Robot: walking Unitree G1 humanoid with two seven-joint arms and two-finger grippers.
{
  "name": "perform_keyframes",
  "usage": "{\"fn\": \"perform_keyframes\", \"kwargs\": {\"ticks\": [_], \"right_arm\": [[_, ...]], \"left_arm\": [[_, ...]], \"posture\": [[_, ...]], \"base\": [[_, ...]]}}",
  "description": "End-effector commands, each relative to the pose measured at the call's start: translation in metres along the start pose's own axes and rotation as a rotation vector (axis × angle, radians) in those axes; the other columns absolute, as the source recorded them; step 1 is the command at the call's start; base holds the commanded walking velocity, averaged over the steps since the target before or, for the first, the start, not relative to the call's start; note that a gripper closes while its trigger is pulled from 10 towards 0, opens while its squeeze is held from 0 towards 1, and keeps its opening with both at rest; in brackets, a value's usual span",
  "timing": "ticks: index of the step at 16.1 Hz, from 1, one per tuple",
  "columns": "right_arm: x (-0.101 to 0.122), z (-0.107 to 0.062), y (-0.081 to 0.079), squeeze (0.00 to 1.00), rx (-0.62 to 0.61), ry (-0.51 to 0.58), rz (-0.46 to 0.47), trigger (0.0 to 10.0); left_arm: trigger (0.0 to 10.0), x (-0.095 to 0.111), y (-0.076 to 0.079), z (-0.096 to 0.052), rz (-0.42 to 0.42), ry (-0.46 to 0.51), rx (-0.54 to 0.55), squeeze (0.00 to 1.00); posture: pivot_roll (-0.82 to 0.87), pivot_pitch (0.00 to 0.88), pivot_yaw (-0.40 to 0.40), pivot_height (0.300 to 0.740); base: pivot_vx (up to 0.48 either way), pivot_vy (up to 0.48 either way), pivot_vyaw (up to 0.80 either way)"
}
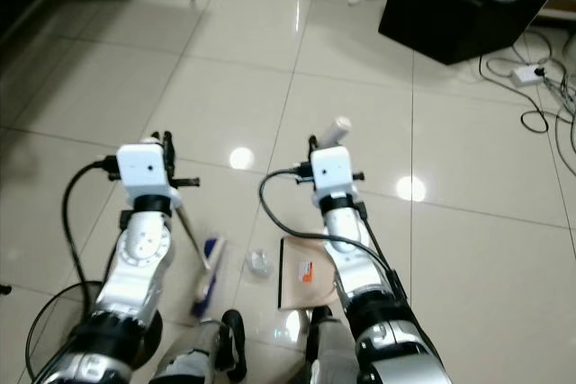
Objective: Sweep floor
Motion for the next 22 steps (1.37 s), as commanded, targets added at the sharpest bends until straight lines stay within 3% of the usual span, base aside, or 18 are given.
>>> {"fn": "perform_keyframes", "kwargs": {"ticks": [1, 2, 3, 5, 8, 11, 13, 17, 18, 20, 22], "right_arm": [[-0.008, -0.005, -0.006, 0.0, 0.021, -0.024, -0.003, 10.0], [-0.009, -0.005, -0.006, 0.0, 0.019, -0.025, -0.001, 10.0], [-0.009, -0.004, -0.004, 0.0, -0.005, -0.029, 0.02, 10.0], [-0.009, -0.002, 0.003, 0.0, -0.032, -0.028, 0.038, 10.0], [-0.01, -0.003, 0.007, 0.0, -0.037, -0.03, 0.04, 10.0], [-0.01, -0.004, 0.019, 0.0, -0.083, -0.028, 0.081, 10.0], [-0.007, -0.006, 0.028, 0.0, -0.113, -0.006, 0.117, 10.0], [0.002, -0.013, 0.056, 0.0, -0.2, 0.039, 0.151, 10.0], [0.003, -0.014, 0.059, 0.0, -0.208, 0.042, 0.153, 10.0], [0.014, -0.016, 0.073, 0.0, -0.223, 0.062, 0.184, 10.0], [0.03, -0.015, 0.081, 0.0, -0.217, 0.087, 0.207, 10.0]], "left_arm": [[10.0, -0.007, 0.014, -0.004, -0.071, -0.038, -0.035, 0.0], [10.0, -0.004, 0.018, -0.003, -0.102, -0.035, -0.046, 0.0], [10.0, 0.009, 0.033, 0.0, -0.189, -0.012, -0.104, 0.0], [10.0, 0.025, 0.05, -0.004, -0.272, 0.044, -0.259, 0.0], [10.0, 0.036, 0.057, -0.01, -0.299, 0.086, -0.402, 0.0], [10.0, 0.048, 0.048, -0.009, -0.319, 0.126, -0.503, 0.0], [10.0, 0.052, 0.034, -0.002, -0.263, 0.155, -0.513, 0.0], [10.0, 0.059, -0.02, 0.023, -0.124, 0.197, -0.421, 0.0], [10.0, 0.059, -0.026, 0.025, -0.11, 0.197, -0.41, 0.0], [10.0, 0.049, -0.063, 0.03, -0.038, 0.164, -0.313, 0.0], [10.0, 0.036, -0.072, 0.026, -0.001, 0.118, -0.29, 0.0]], "posture": [[0.02, 0.347, 0.034, 0.74], [0.02, 0.346, 0.034, 0.74], [0.02, 0.339, 0.033, 0.74], [0.03, 0.322, 0.034, 0.74], [0.03, 0.306, 0.036, 0.74], [0.04, 0.261, 0.04, 0.74], [0.04, 0.239, 0.046, 0.74], [0.04, 0.185, 0.059, 0.74], [0.04, 0.179, 0.06, 0.74], [0.04, 0.151, 0.065, 0.74], [0.03, 0.138, 0.07, 0.74]], "base": [[0.0, 0.0, 0.0], [0.0, 0.0, 0.0], [0.0, 0.0, 0.0], [0.0, 0.0, 0.0], [0.0, 0.0, 0.0], [0.0, 0.0, 0.0], [0.0, 0.0, 0.0], [0.0, 0.0, 0.0], [0.0, 0.0, 0.0], [0.0, 0.0, 0.0], [0.0, 0.0, 0.0]]}}
Point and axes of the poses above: a point about 5 cm out from each wrist's last joint towards the gripper, its own z axis pointing out of the wrist towards the gripper, its own x axis along the axis of the wrist's last joint, y = z × x, the point moved 4 cm from there along z, pointing out of the wrist towards the gripper, and after that the axes turned 9 degrees about z, right-handed, at the moved point
